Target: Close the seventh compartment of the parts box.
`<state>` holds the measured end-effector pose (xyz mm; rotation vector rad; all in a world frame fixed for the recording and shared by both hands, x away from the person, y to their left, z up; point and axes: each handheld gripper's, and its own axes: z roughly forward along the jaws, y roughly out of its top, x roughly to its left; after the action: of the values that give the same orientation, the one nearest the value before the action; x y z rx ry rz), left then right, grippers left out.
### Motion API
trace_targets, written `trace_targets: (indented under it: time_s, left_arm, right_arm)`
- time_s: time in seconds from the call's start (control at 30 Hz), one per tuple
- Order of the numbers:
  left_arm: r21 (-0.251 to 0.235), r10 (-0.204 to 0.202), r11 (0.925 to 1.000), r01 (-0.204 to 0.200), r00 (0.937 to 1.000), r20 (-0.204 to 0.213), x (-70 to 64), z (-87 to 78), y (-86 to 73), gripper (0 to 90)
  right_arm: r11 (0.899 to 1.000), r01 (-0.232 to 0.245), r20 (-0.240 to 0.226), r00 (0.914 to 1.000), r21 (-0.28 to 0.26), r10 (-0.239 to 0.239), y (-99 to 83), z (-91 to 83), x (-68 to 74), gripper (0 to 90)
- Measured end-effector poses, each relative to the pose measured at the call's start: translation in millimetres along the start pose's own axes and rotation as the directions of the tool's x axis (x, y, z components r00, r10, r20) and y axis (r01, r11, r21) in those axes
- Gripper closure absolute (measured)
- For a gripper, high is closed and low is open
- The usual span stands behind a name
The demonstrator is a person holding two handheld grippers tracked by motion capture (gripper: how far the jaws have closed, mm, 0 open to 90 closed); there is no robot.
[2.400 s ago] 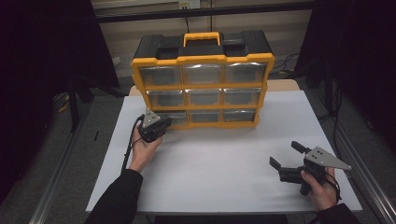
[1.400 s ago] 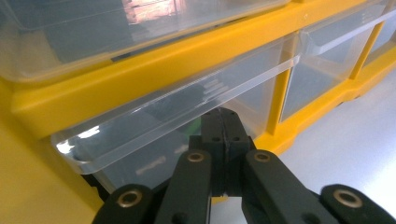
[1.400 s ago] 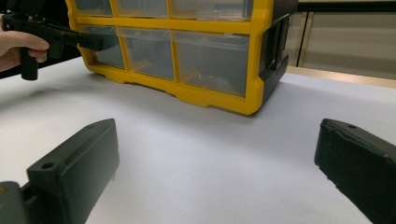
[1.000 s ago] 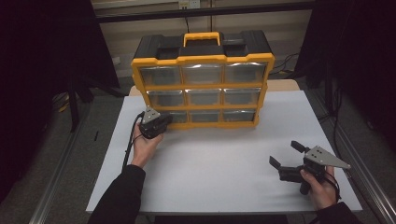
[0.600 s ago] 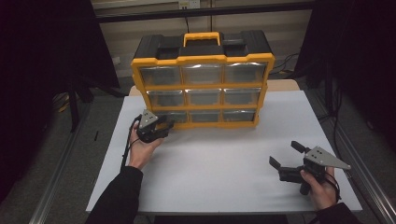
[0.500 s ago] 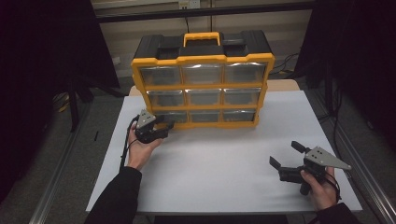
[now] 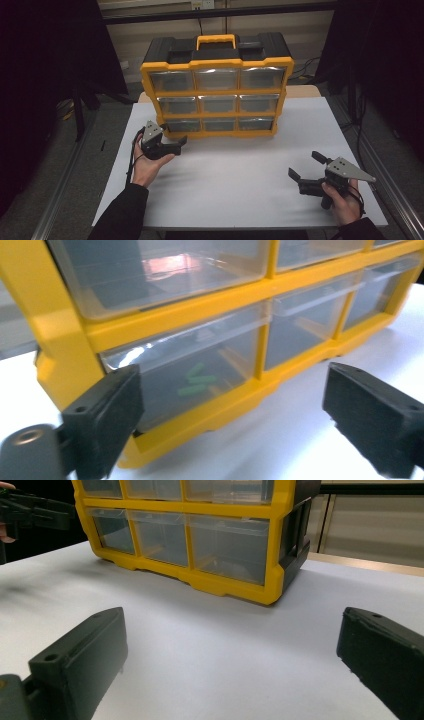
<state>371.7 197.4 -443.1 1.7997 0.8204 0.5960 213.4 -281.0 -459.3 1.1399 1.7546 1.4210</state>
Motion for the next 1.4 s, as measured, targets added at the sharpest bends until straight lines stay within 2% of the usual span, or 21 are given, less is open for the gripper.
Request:
trace_targets:
  time_s: [0.1,0.2,0.27,0.3,0.33,0.43,0.5,0.53,0.63,0.7,0.8,0.87,0.93,0.97,1.0,1.1,1.17,1.2,1.27,1.37,1.4]
  left_arm:
    - [-0.024,0.002,0.9997,-0.001,0.9998,0.018,-0.3,-4.7,-0.1,4.4]
    - [-0.042,-0.013,0.999,0.015,0.9993,0.034,-2.6,-10.6,0.1,4.3]
    - [-0.04,-0.001,0.9992,0.002,0.9995,0.03,-5.0,-14.3,-0.3,4.3]
    - [-0.04,-0.01,0.9991,0.011,0.9995,0.029,-7.3,-15.8,-1.1,4.3]
    - [-0.042,-0.008,0.9991,0.009,0.999,0.044,-7.8,-17.0,-2.0,4.2]
    - [-0.044,-0.009,0.999,0.011,0.9986,0.052,-11.6,-20.5,-4.0,3.9]
    - [-0.049,-0.016,0.9986,0.018,0.9989,0.043,-14.6,-22.9,-5.3,3.8]
    - [-0.043,-0.005,0.999,0.006,0.9994,0.033,-15.4,-24.9,-5.8,3.8]
    - [-0.037,-0.024,0.999,0.026,0.9978,0.062,-18.0,-30.2,-8.9,3.8]
    - [-0.045,-0.029,0.9985,0.031,0.9983,0.051,-22.2,-35.0,-11.0,3.8]
    - [-0.044,-0.023,0.9987,0.026,0.998,0.059,-26.5,-42.3,-14.1,3.9]
    - [-0.042,-0.036,0.9984,0.038,0.998,0.053,-28.2,-47.0,-16.1,4.0]
    - [-0.045,-0.059,0.9971,0.062,0.9962,0.064,-29.4,-50.7,-17.1,4.1]
    - [-0.05,-0.046,0.9975,0.05,0.9967,0.067,-29.2,-52.5,-17.7,4.2]
    - [-0.05,-0.054,0.9971,0.057,0.9965,0.065,-30.3,-54.2,-18.5,4.2]
    - [-0.052,-0.041,0.9976,0.045,0.9971,0.065,-30.3,-61.0,-20.3,4.1]
    - [-0.065,-0.052,0.9963,0.057,0.9964,0.067,-31.3,-66.1,-21.5,4.1]
    - [-0.049,-0.06,0.9968,0.063,0.996,0.066,-31.3,-68.9,-21.6,4.1]
    - [-0.056,-0.054,0.9968,0.057,0.9967,0.061,-30.2,-74.8,-22.6,4.1]
    - [-0.067,-0.087,0.9936,0.091,0.9947,0.054,-28.1,-81.7,-26.4,4.1]
    - [-0.067,-0.082,0.9941,0.085,0.9956,0.045,-28.4,-83.6,-28.0,4.1]
  right_arm:
    - [1.0,0.001,0.0,1.0,0.0,-0.001,0.1,-0.2,0.1,0.0]
    - [1.0,-0.001,0.0,1.0,0.003,0.001,0.1,-0.2,0.0,0.0]
    - [1.0,-0.001,0.0,1.0,0.0,0.001,0.1,-0.3,-0.1,0.0]
    - [1.0,-0.001,0.003,1.0,0.0,0.001,0.1,-0.1,0.0,0.0]
    - [1.0,-0.002,0.003,1.0,0.0,0.002,0.1,-0.2,0.1,0.0]
    - [1.0,0.0,0.003,1.0,-0.001,0.0,0.2,-0.3,0.2,0.0]
    - [1.0,-0.002,0.003,1.0,-0.001,0.002,0.2,-0.4,0.5,0.0]
    - [1.0,-0.002,0.002,1.0,-0.001,0.002,0.3,-0.4,0.5,0.0]
    - [1.0,-0.001,0.003,1.0,-0.001,0.001,0.2,-0.4,0.2,0.0]
    - [1.0,-0.001,0.004,1.0,-0.002,0.001,0.3,-0.9,0.2,0.0]
    - [1.0,-0.002,0.006,1.0,-0.005,0.002,0.3,-0.6,0.5,0.0]
    - [1.0,0.0,0.004,1.0,-0.005,0.0,0.3,-0.5,0.6,0.0]
    - [1.0,0.001,0.006,1.0,-0.005,-0.001,0.4,-0.4,0.7,0.0]
    - [1.0,0.001,0.006,1.0,-0.006,-0.001,0.4,-0.4,0.8,0.0]
    - [1.0,0.001,0.005,1.0,-0.006,-0.001,0.4,-0.5,0.8,0.0]
    - [1.0,0.001,0.002,1.0,-0.006,-0.001,0.5,-1.2,0.5,0.0]
    - [1.0,0.0,0.004,1.0,-0.006,0.0,0.5,-1.0,0.5,0.0]
    - [1.0,0.002,0.003,1.0,-0.007,-0.002,0.5,-1.0,0.5,0.0]
    - [1.0,0.002,0.002,1.0,-0.007,-0.002,0.5,-1.2,0.6,0.0]
    - [1.0,0.002,0.002,1.0,-0.008,-0.002,0.6,-1.1,0.6,0.0]
    - [1.0,0.004,0.001,1.0,-0.006,-0.004,0.6,-1.1,0.7,0.0]
